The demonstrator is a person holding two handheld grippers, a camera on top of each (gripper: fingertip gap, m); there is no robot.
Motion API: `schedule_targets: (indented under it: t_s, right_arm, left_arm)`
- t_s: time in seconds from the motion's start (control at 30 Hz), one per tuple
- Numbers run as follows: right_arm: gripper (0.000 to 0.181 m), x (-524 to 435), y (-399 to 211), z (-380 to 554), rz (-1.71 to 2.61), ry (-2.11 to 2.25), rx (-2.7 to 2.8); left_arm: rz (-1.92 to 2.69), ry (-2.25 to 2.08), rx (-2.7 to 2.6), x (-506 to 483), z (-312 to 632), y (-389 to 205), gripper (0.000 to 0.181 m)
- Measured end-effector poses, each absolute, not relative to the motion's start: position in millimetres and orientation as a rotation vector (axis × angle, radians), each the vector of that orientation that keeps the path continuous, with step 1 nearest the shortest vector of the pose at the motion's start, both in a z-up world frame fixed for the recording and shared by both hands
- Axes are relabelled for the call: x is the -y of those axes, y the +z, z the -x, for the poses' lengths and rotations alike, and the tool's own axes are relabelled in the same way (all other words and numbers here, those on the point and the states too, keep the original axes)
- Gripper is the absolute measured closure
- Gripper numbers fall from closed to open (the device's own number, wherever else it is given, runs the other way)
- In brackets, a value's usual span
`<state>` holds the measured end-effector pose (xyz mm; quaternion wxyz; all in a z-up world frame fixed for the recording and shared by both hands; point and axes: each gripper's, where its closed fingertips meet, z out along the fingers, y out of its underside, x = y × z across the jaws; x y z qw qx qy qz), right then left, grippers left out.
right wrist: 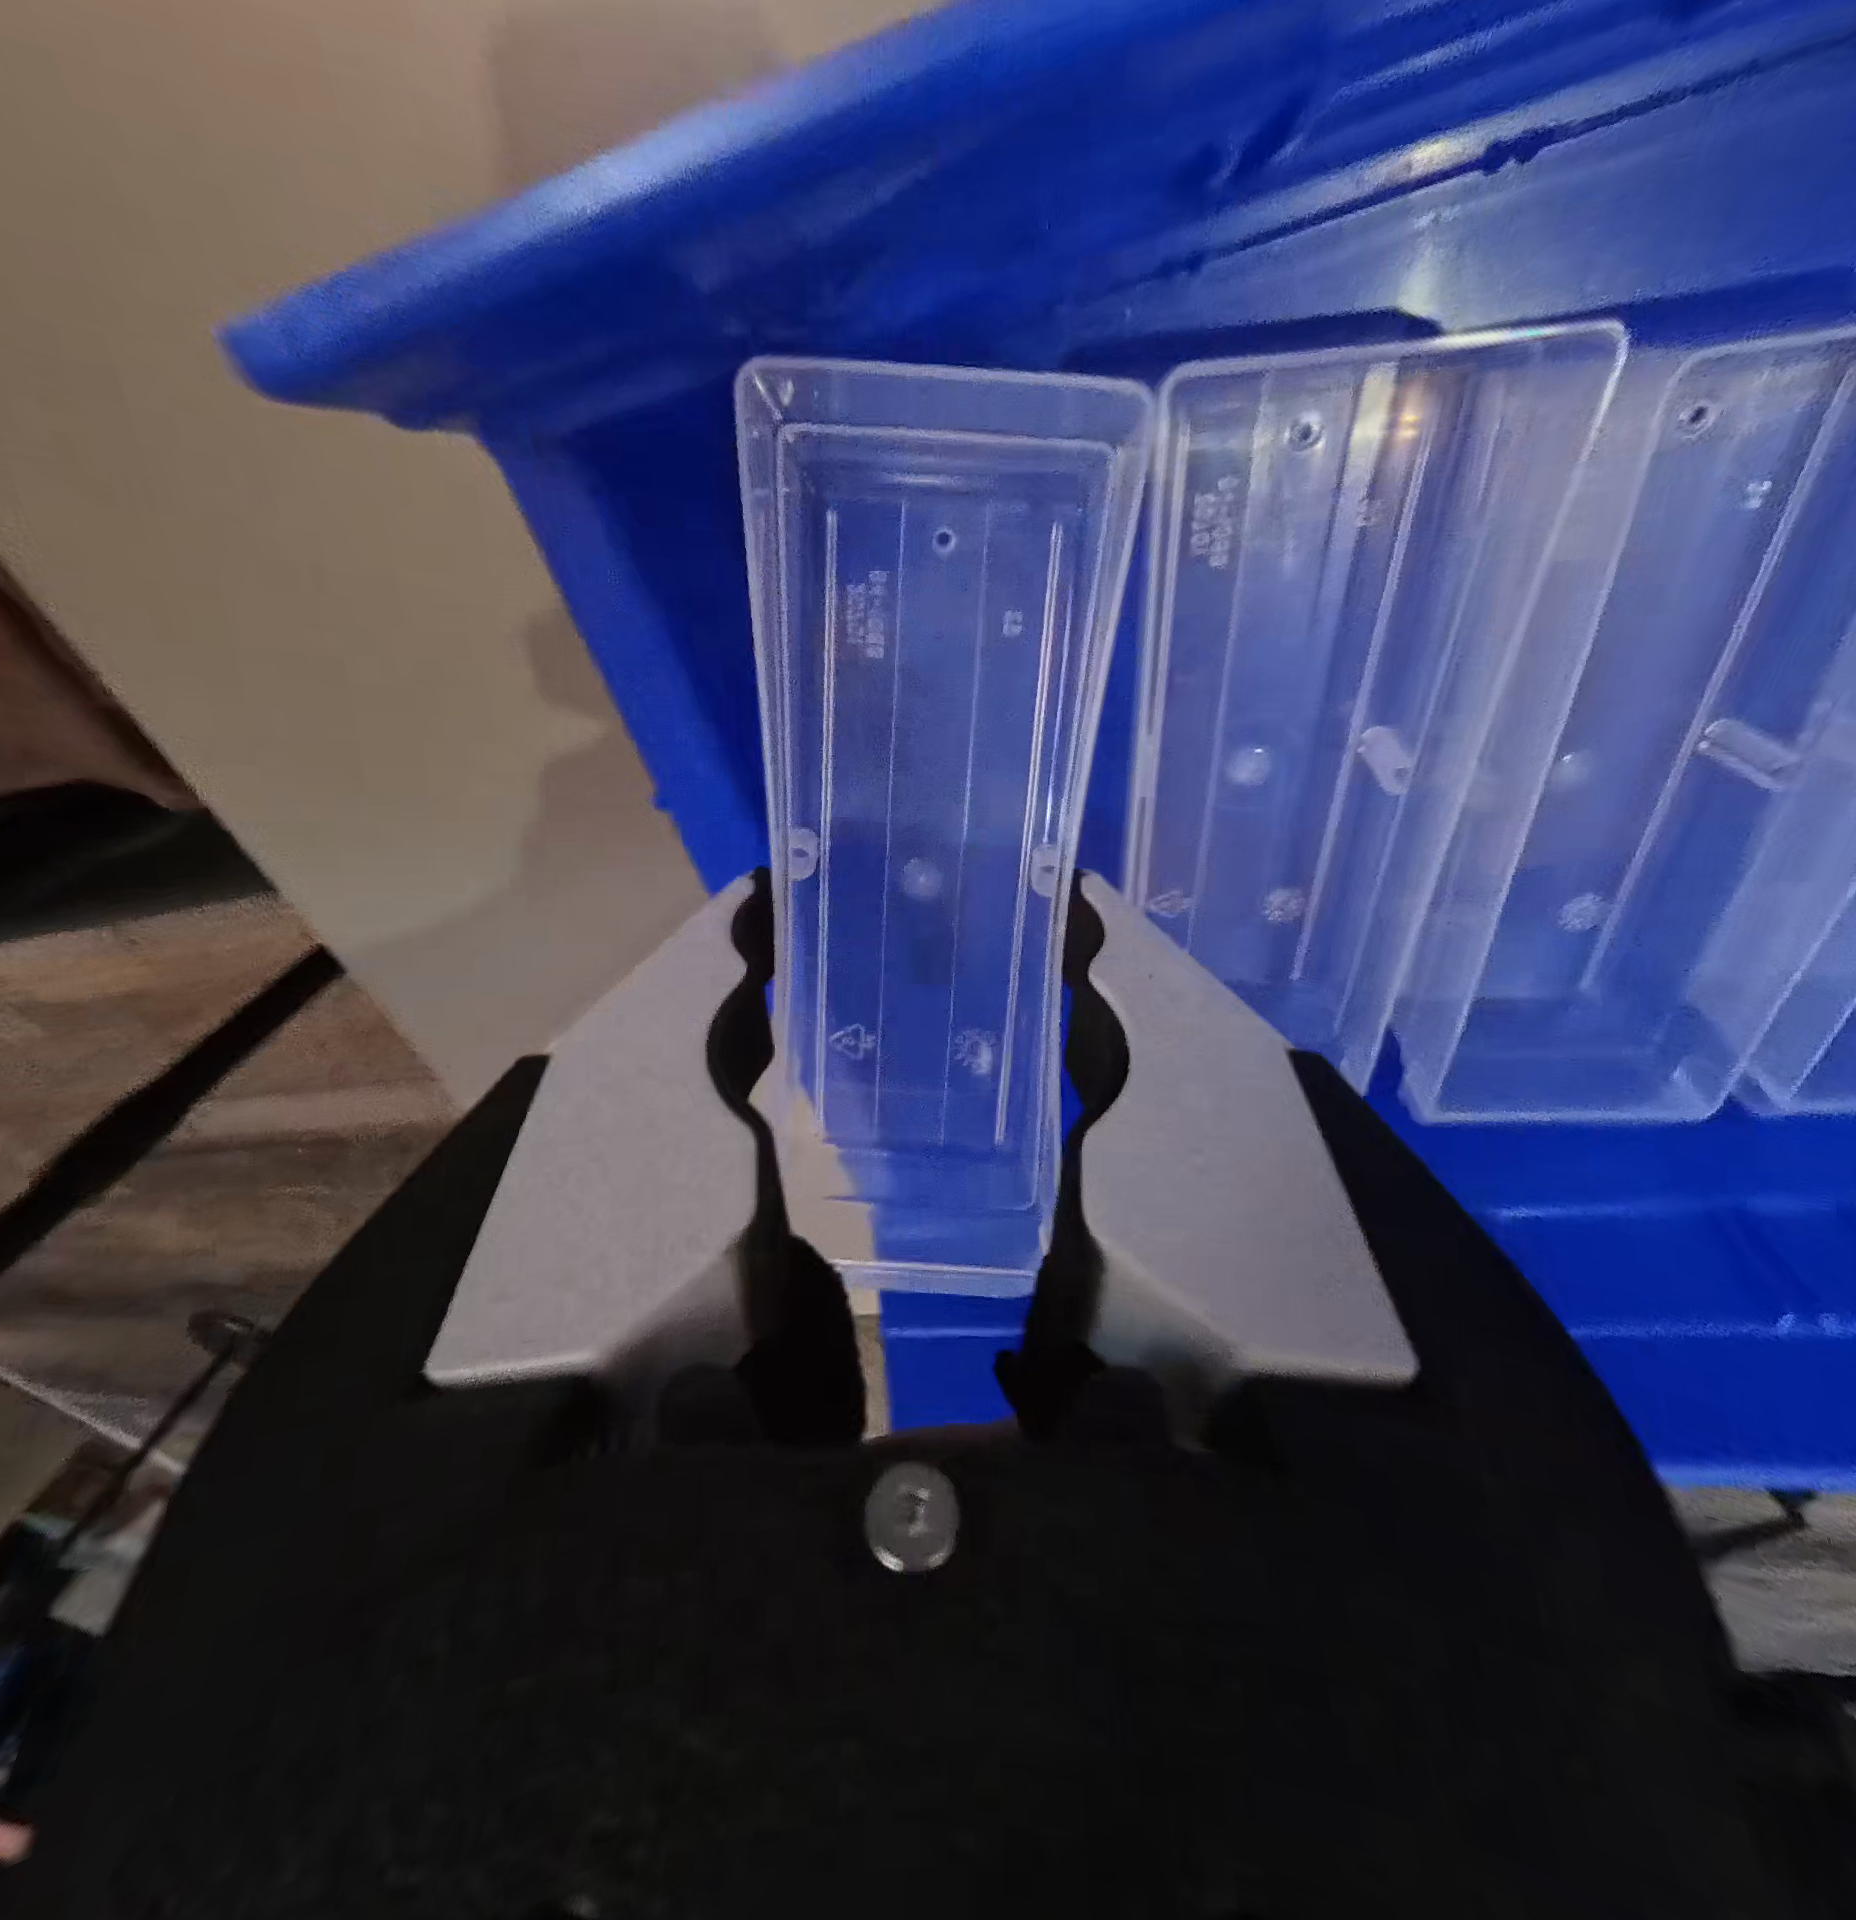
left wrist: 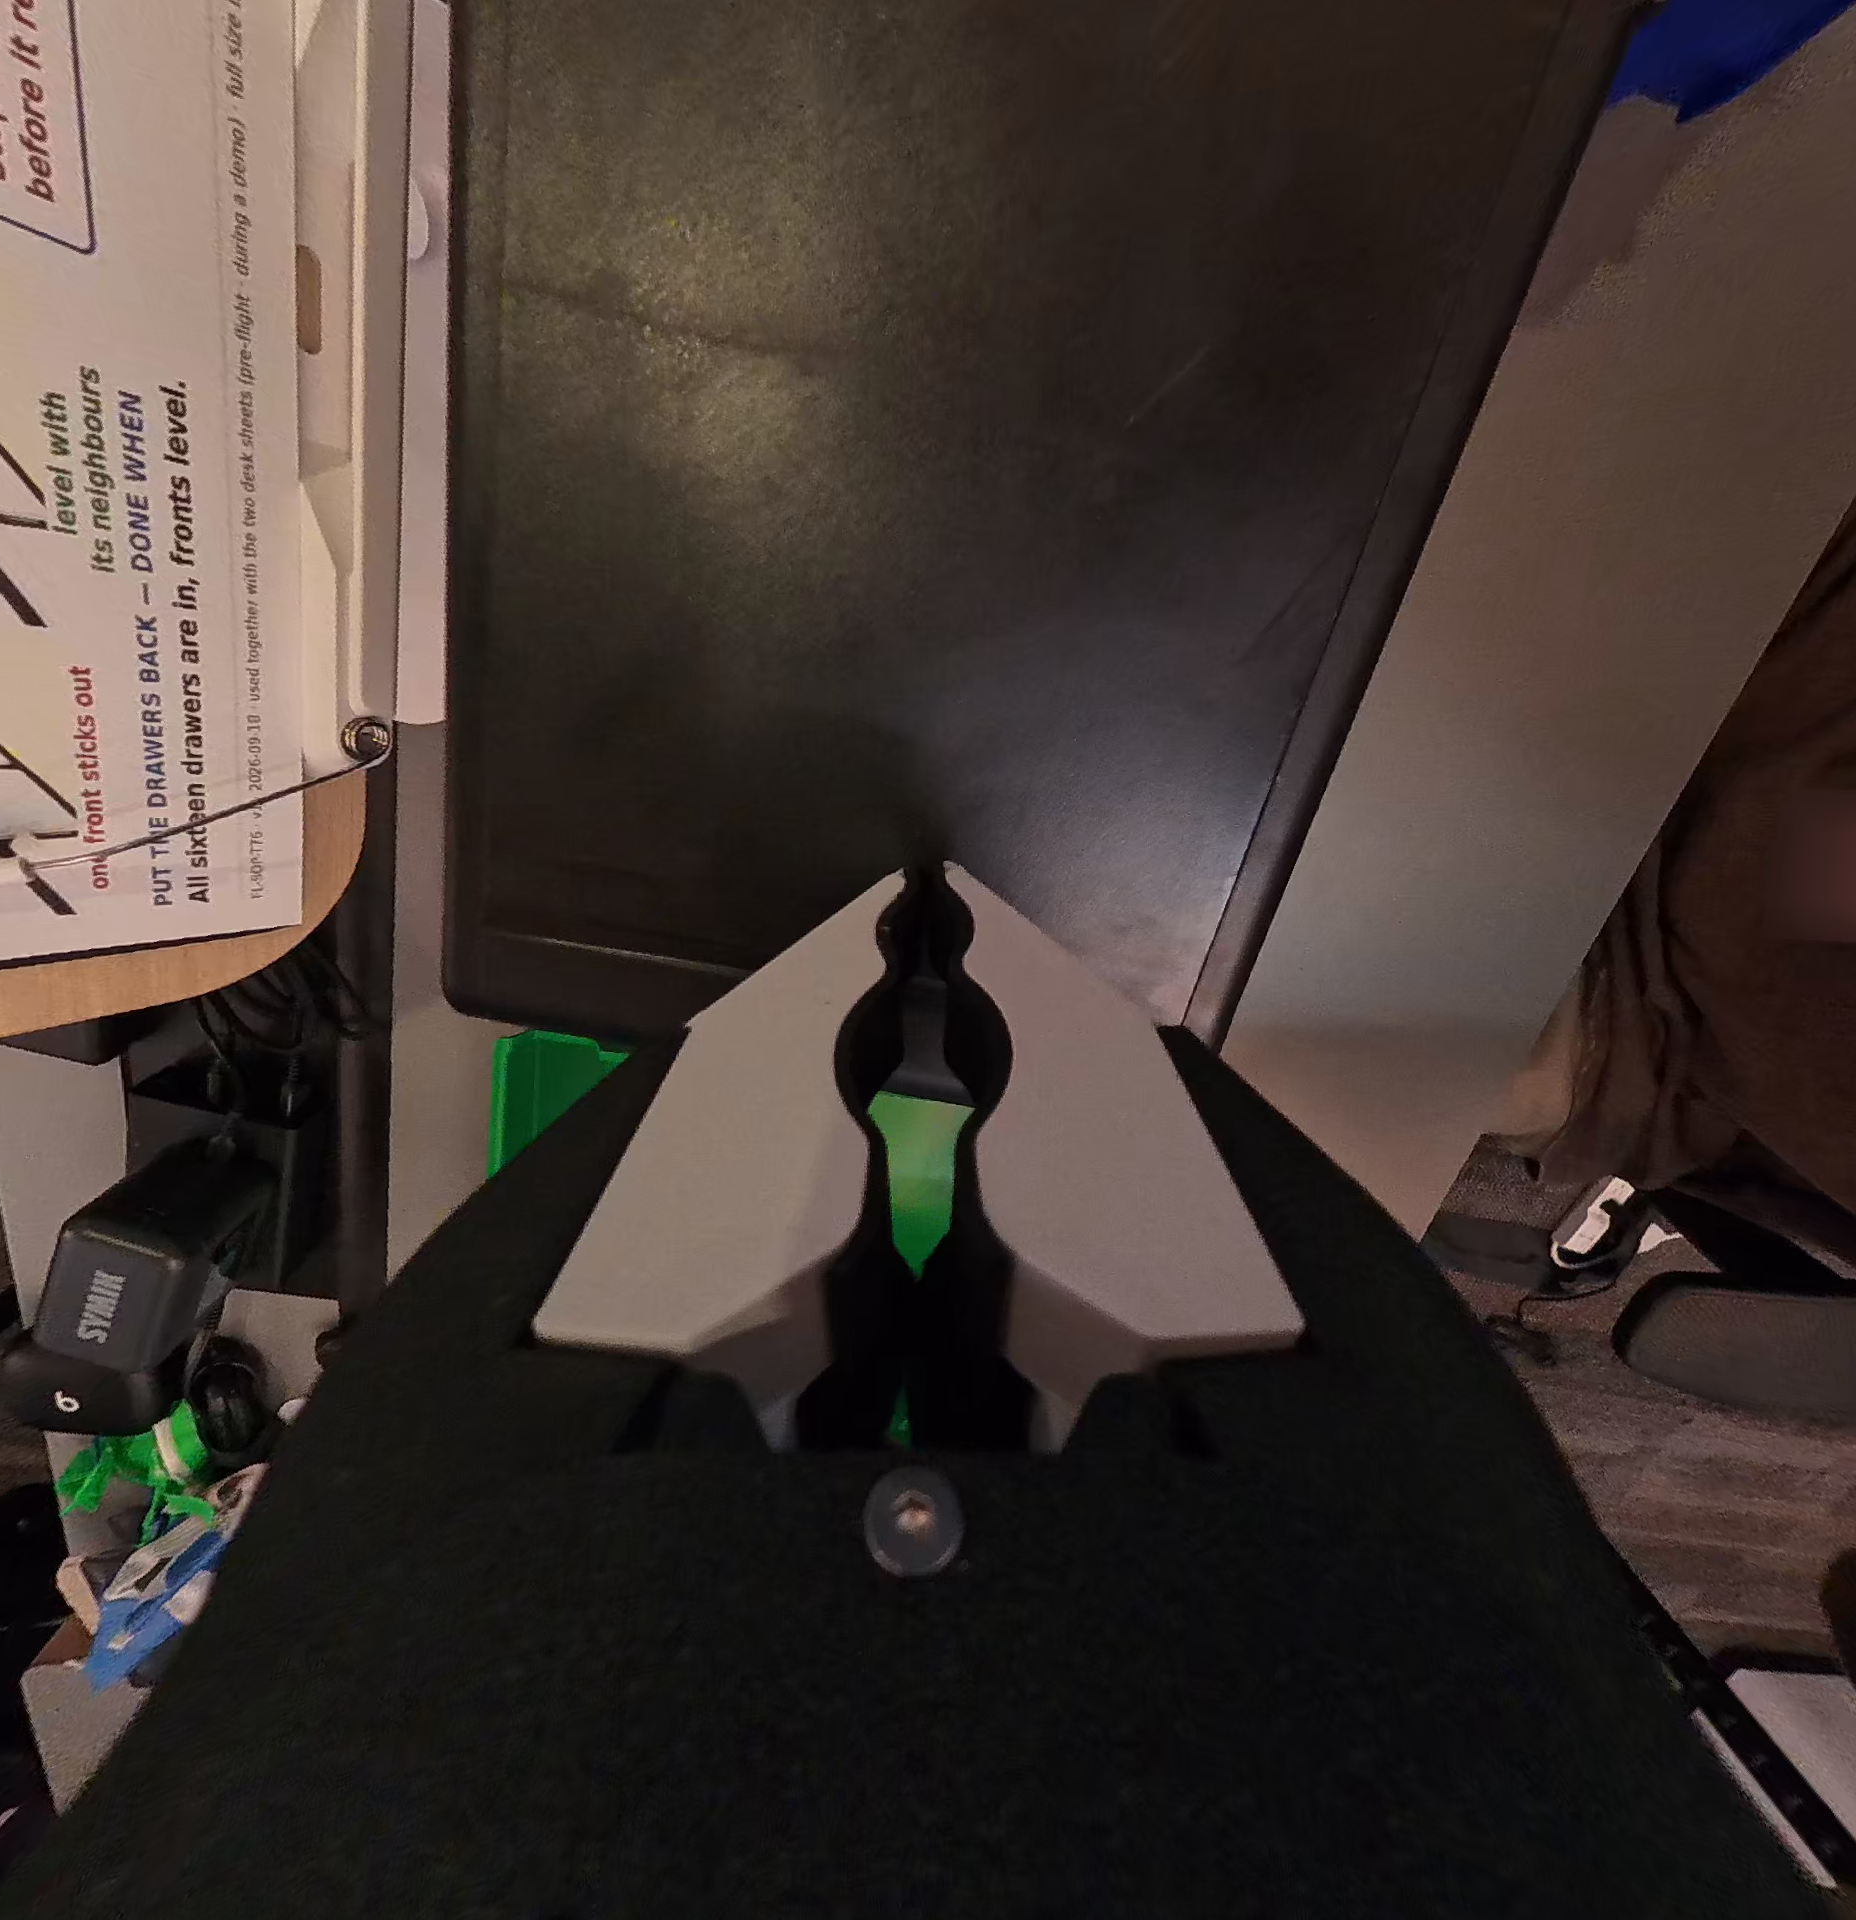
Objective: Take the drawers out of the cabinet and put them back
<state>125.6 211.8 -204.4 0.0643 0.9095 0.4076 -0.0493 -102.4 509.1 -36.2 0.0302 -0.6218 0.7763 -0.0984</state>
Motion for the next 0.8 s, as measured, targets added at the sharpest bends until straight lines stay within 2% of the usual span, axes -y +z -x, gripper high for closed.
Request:
schedule_targets:
  t_s: [0.03,0.33,0.53,0.67,0.8]
  right_arm:
    - [0.127,-212,-210,-130,-2.717,-0.137,-1.240]
    - [0.122,-214,-236,-154,-2.567,0.029,-1.558]
    - [0.116,-214,-241,-157,-2.636,0.014,-1.595]
    - [0.117,-218,-221,-155,-2.712,0.048,-1.634]
    - [0.116,-228,-174,-155,-2.898,0.184,-1.601]
  left_arm:
    - [1.919,-0.309,-2.390,-509,102,-36,0.181]
    - [1.940,-0.314,-2.391,-509,102,-36,0.181]
    - [1.950,-0.273,-2.397,-509,102,-36,0.181]
    - [1.967,-0.275,-2.384,-509,102,-36,0.181]
    - [1.973,-0.272,-2.368,-509,102,-36,0.181]
